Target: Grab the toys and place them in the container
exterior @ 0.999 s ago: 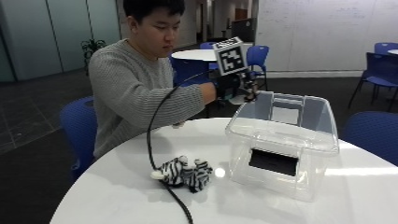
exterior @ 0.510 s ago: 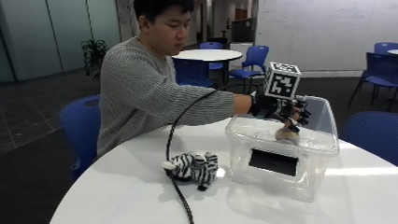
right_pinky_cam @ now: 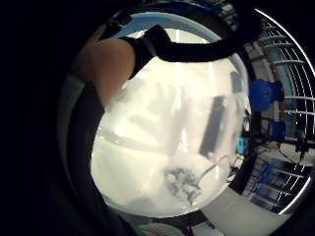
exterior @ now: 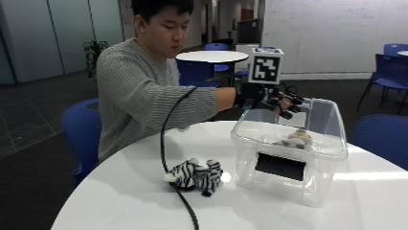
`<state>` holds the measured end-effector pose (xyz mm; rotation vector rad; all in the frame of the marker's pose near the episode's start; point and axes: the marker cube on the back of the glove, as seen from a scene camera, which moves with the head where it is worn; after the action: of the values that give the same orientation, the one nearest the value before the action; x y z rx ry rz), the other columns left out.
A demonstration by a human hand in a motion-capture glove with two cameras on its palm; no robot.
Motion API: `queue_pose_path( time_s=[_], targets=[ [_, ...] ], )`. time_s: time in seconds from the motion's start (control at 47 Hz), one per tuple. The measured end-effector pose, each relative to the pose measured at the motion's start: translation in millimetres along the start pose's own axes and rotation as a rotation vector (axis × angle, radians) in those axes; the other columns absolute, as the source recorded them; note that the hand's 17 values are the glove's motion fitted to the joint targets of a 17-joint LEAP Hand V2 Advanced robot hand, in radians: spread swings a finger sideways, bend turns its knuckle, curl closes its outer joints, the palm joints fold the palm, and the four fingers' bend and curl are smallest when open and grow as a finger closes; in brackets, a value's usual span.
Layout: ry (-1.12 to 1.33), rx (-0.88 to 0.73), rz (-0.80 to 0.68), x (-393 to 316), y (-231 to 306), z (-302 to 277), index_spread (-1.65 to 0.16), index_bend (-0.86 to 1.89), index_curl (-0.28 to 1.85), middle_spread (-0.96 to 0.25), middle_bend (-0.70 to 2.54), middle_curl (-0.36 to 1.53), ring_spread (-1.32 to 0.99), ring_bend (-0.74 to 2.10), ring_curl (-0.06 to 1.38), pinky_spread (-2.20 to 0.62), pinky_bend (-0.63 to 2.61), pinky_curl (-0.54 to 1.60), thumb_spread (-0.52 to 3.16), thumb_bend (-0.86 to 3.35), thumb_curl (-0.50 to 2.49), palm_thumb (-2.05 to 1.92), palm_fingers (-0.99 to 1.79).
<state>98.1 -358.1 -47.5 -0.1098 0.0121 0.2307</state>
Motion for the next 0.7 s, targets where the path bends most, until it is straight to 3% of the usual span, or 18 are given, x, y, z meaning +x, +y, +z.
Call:
queue_pose_path(
  time_s=[0.17, 0.276, 0.34, 0.574, 0.701],
  targets=[
    [0.049, 0.092, 0.036, 102.8, 89.3, -45.0, -0.35, 0.16, 0.26, -0.16, 0.15, 0.41, -0.15, 0.52, 0.35, 0.03, 1.02, 0.38, 1.25, -0.03, 0.4, -0.03, -0.12],
    [0.096, 0.133, 0.29, 174.9, 136.5, -46.6, -0.36, 0.18, 0.27, -0.16, 0.15, 0.38, -0.14, 0.49, 0.34, 0.03, 0.99, 0.37, 1.26, -0.03, 0.37, -0.02, -0.09],
    [0.067, 0.115, 0.365, 195.9, 152.5, -40.2, -0.36, 0.19, 0.28, -0.16, 0.15, 0.37, -0.14, 0.48, 0.34, 0.04, 0.98, 0.36, 1.27, -0.02, 0.36, -0.02, -0.07],
    [0.011, 0.044, 0.342, 202.1, 180.8, 22.0, -0.37, 0.17, 0.31, -0.15, 0.15, 0.34, -0.14, 0.46, 0.33, 0.04, 0.96, 0.35, 1.29, -0.02, 0.34, -0.01, -0.06],
    [-0.042, -0.085, 0.296, 181.2, 200.2, 84.0, -0.37, 0.16, 0.31, -0.15, 0.15, 0.33, -0.14, 0.46, 0.33, 0.04, 0.96, 0.35, 1.3, -0.01, 0.33, 0.0, -0.06]
  ],
)
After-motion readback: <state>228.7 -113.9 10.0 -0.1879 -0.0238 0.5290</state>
